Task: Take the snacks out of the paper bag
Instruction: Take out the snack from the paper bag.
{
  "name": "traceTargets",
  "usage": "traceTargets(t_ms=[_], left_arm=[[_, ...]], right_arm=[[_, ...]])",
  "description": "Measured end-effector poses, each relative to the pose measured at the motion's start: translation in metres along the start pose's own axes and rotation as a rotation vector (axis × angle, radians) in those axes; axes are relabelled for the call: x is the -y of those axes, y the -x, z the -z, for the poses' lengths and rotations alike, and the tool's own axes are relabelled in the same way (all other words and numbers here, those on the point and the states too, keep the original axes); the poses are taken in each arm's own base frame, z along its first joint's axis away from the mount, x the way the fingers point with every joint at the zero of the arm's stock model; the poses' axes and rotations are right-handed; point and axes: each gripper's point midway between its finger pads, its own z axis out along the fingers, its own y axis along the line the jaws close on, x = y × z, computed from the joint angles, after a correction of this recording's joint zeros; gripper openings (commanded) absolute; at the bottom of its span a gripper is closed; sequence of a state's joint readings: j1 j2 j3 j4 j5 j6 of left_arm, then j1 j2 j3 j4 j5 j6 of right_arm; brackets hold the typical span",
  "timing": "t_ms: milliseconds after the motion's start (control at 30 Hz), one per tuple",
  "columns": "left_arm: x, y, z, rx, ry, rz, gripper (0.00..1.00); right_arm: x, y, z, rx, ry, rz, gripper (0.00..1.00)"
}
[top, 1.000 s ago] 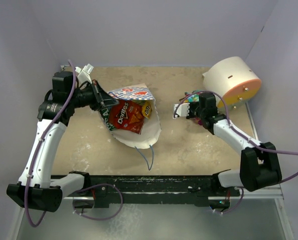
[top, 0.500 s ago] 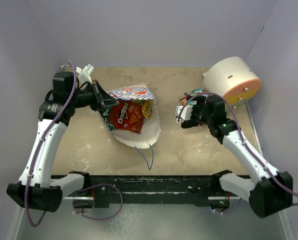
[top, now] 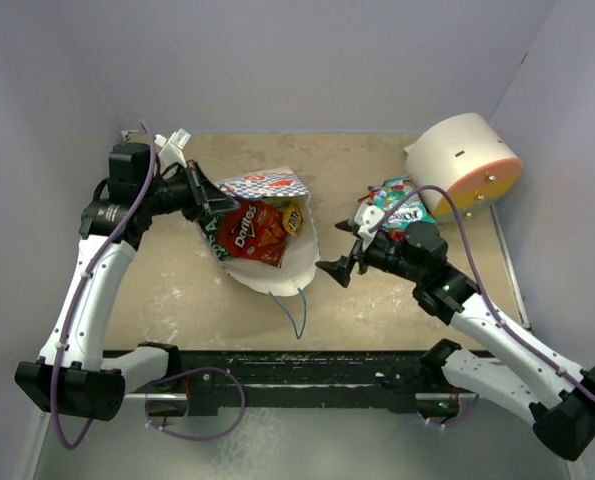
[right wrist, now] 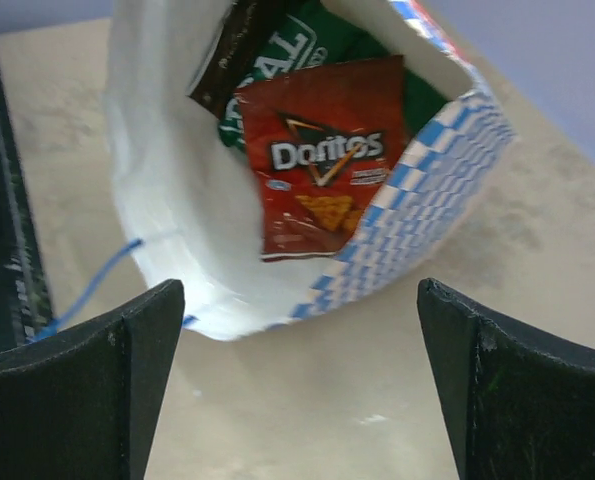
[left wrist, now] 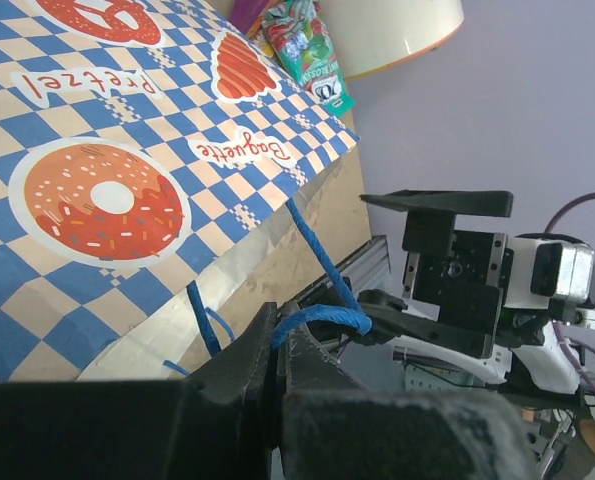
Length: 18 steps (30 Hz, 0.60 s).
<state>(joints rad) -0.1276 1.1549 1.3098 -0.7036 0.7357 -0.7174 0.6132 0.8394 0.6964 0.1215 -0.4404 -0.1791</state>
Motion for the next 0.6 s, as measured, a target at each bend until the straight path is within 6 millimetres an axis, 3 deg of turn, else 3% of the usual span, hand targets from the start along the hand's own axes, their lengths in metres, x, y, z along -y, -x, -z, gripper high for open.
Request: traceTargets(t_ms=[167,367,500,600], left_arm=[[-0.003,-0.010,0.000,-0.021,-0.018,0.007,0.00],[0.004,-0.021,0.008,-0.017,-0.053,-0.002,0.00],[0.010,-0.025,0.015,-0.006,-0.075,-0.011,0.00],[0.010,-0.029,0.017,-0.007,-0.078,-0.008,0.00]], right_arm=[[-0.043,0.002,-0.029,-0.032,0.080,-0.133,1.00],[-0.089,0.003,-0.066,-0.087,0.124,-0.073,0.99],[-0.100,-0.005,-0.098,-0.108,0.071,0.019,1.00],[-0.096,-0.019,-0.128,-0.129,-0.003,0.090,0.99]])
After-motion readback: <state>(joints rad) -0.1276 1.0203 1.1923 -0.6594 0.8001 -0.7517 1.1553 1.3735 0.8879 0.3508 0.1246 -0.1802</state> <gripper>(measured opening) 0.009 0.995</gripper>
